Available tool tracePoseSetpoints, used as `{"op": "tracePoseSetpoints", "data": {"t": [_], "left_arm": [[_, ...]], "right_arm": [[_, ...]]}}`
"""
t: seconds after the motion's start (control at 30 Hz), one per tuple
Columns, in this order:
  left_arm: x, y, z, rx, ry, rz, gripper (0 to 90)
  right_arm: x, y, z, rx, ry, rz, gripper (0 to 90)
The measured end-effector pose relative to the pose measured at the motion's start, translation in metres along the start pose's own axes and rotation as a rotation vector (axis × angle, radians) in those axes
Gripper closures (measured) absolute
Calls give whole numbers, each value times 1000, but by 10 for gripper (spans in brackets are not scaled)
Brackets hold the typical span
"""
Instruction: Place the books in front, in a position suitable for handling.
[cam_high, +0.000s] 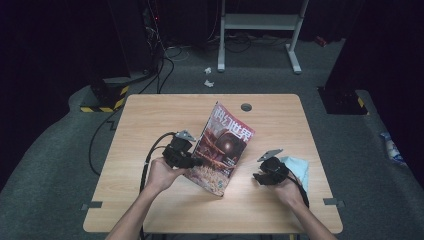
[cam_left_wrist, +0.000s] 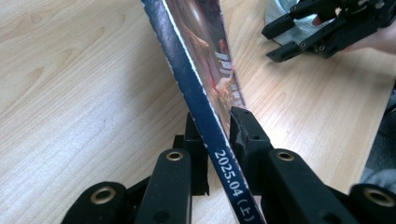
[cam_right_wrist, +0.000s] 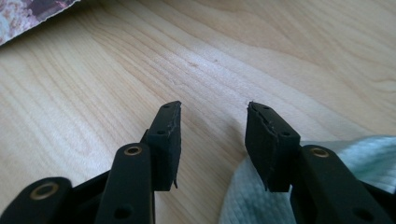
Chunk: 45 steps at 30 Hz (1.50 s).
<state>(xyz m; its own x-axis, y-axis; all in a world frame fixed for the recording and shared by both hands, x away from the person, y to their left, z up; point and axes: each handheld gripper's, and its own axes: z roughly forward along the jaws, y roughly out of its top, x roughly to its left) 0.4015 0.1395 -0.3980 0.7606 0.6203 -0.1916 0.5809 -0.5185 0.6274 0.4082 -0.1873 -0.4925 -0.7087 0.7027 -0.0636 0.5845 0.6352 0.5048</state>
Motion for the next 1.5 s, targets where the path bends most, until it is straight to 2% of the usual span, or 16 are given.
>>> {"op": "tracePoseSetpoints", "data": {"t": [0.2, 0.33, 0.6, 0.7, 0.77, 0.97, 1.2, 1.4, 1.5], "left_arm": [[0, 4, -4, -6, -30, 16, 775], [-2, 6, -6, 9, -35, 47, 775], [-7, 12, -9, 26, -57, 96, 775], [-9, 13, -10, 24, -78, 106, 776], [-10, 14, -10, 25, -77, 119, 776], [-11, 17, -13, 25, -82, 134, 777], [-17, 19, -18, 20, -76, 175, 777], [-22, 18, -18, 25, -91, 210, 779], [-24, 18, -17, 28, -105, 233, 780]], "right_arm": [[-12, 6, -22, -48, 38, -22, 588], [-20, 14, -38, -57, 51, -32, 591], [-30, 37, -64, -86, 70, -114, 571], [-32, 46, -69, -102, 94, -129, 564], [-33, 53, -71, -100, 104, -134, 558], [-36, 77, -81, -106, 73, -214, 535], [-46, 112, -92, -86, 52, -238, 463], [-49, 133, -87, -26, 79, -297, 404], [-50, 140, -85, -28, 101, -319, 376]]}}
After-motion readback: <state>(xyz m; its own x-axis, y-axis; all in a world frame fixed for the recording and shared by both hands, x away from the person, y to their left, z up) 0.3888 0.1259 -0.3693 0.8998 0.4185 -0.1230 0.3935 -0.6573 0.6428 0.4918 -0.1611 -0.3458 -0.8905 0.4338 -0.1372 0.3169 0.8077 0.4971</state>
